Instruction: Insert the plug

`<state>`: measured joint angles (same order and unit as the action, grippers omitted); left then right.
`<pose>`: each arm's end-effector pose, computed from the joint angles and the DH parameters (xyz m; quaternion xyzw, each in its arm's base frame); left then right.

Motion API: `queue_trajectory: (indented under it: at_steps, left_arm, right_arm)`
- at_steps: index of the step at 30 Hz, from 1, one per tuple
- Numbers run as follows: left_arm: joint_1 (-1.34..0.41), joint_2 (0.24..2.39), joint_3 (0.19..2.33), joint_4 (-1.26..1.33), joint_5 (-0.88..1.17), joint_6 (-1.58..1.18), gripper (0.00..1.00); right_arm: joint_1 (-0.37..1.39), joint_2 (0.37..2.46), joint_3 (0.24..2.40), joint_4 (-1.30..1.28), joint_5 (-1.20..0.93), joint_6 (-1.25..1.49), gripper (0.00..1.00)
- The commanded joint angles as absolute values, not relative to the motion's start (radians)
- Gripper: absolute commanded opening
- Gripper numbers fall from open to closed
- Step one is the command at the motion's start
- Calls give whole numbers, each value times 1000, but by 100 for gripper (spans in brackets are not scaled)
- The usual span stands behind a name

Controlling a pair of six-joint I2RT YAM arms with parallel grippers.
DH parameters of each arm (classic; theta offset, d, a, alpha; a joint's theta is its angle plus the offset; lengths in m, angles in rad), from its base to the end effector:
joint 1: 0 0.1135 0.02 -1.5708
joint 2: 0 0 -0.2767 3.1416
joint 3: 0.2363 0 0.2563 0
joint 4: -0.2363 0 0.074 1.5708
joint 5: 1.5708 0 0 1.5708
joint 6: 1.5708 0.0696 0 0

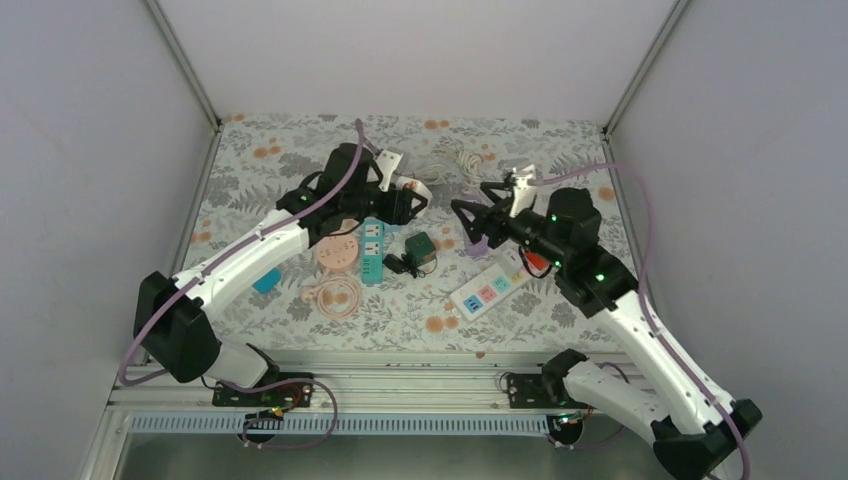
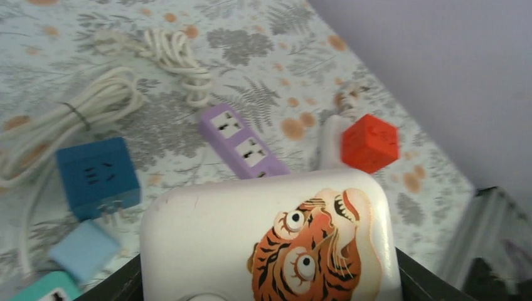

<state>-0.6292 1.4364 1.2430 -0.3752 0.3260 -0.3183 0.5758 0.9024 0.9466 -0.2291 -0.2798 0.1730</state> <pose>0.2754 -0.2281 0.3233 0.2110 0.8429 -0.3429 0.3569 0.1852 0.1432 0.3757 -0.2397 0.7286 0.3312 0.5495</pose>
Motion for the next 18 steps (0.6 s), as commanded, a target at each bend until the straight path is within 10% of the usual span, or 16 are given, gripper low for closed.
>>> queue_trajectory:
  at_steps: [1, 18]
  left_arm:
    - [-707, 1429, 1207, -272, 147, -206, 47]
    - [-1052, 1752, 1327, -303, -70, -198, 46]
  right_arm:
    - [580, 823, 1007, -486, -37, 436, 85]
    - [578, 550, 866, -651, 531, 624, 98]
